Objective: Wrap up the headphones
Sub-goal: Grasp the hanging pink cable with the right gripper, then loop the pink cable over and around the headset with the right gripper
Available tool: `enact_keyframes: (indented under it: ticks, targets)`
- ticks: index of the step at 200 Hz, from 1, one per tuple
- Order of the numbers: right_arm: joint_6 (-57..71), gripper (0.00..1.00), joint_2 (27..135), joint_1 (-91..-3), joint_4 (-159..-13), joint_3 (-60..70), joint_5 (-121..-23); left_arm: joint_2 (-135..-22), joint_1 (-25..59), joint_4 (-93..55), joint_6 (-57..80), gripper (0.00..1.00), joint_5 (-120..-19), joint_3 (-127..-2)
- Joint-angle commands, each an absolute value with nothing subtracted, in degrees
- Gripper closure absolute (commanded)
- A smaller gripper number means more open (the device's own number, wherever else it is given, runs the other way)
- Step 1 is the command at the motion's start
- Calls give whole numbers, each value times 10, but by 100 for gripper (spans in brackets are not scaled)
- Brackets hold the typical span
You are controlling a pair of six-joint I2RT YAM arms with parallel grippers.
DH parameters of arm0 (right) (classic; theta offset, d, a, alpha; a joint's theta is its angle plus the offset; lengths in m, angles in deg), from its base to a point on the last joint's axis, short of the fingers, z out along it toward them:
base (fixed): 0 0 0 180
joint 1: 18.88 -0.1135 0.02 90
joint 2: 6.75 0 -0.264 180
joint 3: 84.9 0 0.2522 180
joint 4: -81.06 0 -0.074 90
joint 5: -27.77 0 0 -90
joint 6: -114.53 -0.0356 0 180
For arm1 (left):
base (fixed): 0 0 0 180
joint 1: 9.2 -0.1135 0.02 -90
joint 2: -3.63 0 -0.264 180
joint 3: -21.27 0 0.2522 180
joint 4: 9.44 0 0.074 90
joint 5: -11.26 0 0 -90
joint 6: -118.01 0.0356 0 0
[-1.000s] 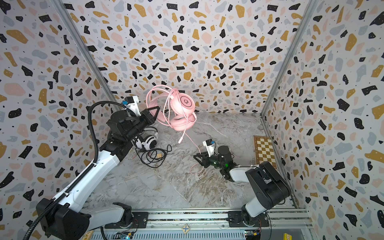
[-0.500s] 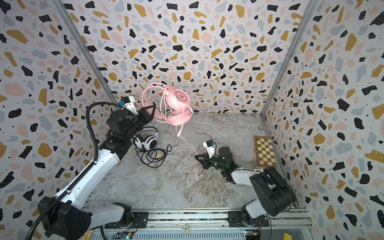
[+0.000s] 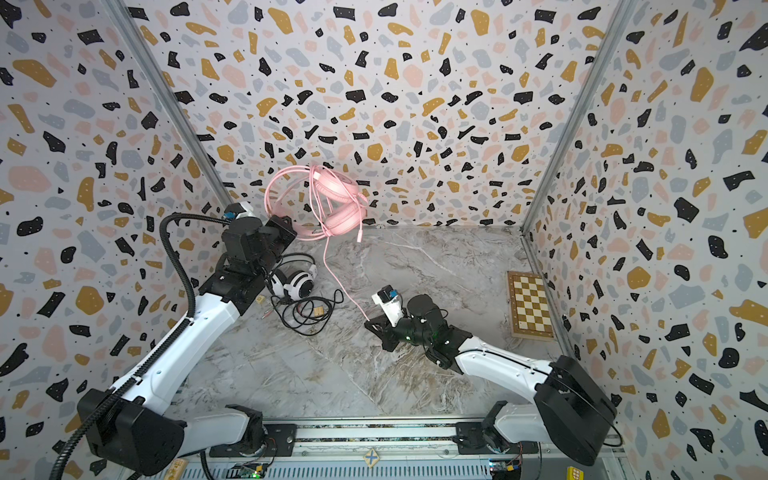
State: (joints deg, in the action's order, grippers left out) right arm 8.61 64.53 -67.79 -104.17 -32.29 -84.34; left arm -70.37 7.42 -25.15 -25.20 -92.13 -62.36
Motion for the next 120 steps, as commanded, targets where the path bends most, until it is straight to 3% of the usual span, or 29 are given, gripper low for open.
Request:
enact_keyframes:
  ticks: [1, 67, 120]
  targets:
    - [131, 99, 590, -711, -920, -273, -778, -724, 85, -224, -257, 100, -996, -657]
    - [172, 99, 469, -732, -811, -166, -673, -774, 114, -239, -178, 100, -1133, -624]
    - [238, 99, 452, -731, -799, -96, -576, -778, 163, -250, -111, 100, -1200, -589]
